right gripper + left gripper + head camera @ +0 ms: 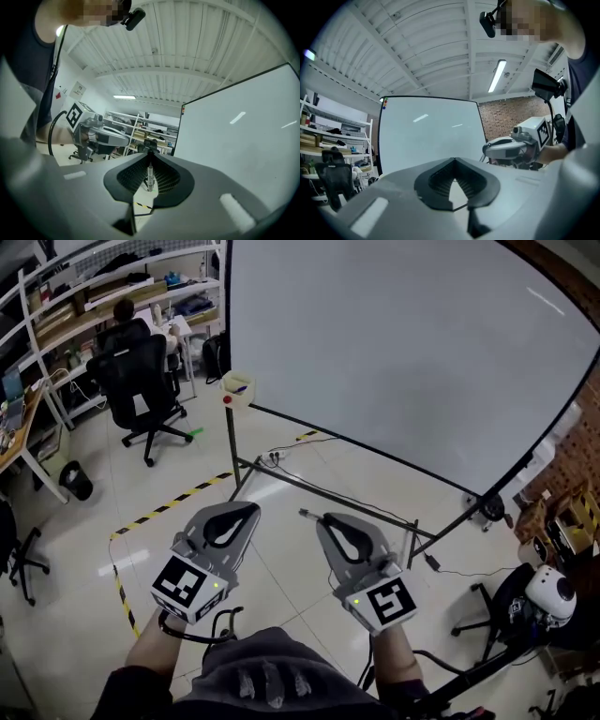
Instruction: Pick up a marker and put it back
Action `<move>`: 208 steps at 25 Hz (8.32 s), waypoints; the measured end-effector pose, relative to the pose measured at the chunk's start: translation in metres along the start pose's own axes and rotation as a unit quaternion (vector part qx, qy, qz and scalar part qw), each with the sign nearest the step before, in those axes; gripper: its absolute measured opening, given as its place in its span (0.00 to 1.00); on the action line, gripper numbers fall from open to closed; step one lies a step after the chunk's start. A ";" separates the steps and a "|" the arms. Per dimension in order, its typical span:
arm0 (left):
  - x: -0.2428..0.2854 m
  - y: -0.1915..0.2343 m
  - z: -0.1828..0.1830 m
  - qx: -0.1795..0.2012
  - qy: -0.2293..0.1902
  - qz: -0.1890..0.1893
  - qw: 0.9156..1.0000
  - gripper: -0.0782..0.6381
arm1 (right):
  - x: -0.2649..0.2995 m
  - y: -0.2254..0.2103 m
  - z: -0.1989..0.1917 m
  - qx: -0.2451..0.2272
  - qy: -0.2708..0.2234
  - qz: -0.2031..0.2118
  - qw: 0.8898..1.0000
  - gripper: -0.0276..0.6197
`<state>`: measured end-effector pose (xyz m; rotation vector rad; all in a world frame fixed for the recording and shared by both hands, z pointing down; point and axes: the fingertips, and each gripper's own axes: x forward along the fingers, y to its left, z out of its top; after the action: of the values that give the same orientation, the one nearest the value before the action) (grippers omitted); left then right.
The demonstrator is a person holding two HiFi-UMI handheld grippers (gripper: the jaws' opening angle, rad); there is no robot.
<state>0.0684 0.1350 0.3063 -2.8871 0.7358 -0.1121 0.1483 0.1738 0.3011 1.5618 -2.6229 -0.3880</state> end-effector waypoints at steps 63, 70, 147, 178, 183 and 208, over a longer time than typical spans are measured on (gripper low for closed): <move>0.261 0.453 -0.037 -0.028 -0.005 0.133 0.991 0.12 | 0.461 -0.277 -0.053 0.014 -0.035 0.121 0.992 0.10; 0.279 0.476 -0.065 -0.035 0.031 0.160 0.986 0.12 | 0.499 -0.269 -0.080 0.021 -0.024 0.167 0.985 0.10; 0.206 0.489 -0.058 -0.028 0.052 0.241 0.969 0.12 | 0.547 -0.205 -0.069 0.038 -0.037 0.249 0.967 0.05; 0.061 0.317 -0.035 -0.076 -0.022 0.169 0.982 0.12 | 0.345 -0.107 -0.013 -0.016 0.015 0.138 0.990 0.05; 0.086 0.243 -0.018 -0.071 -0.014 0.173 0.982 0.12 | 0.267 -0.125 -0.013 -0.009 0.004 0.154 0.988 0.05; 0.067 -0.014 0.020 -0.027 0.018 0.243 0.969 0.12 | 0.041 -0.074 -0.007 0.004 -0.032 0.273 0.961 0.05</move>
<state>0.1360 0.1172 0.2912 -2.6626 1.4440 -0.0845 0.1929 0.1034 0.2868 0.7714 -2.9464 -0.3858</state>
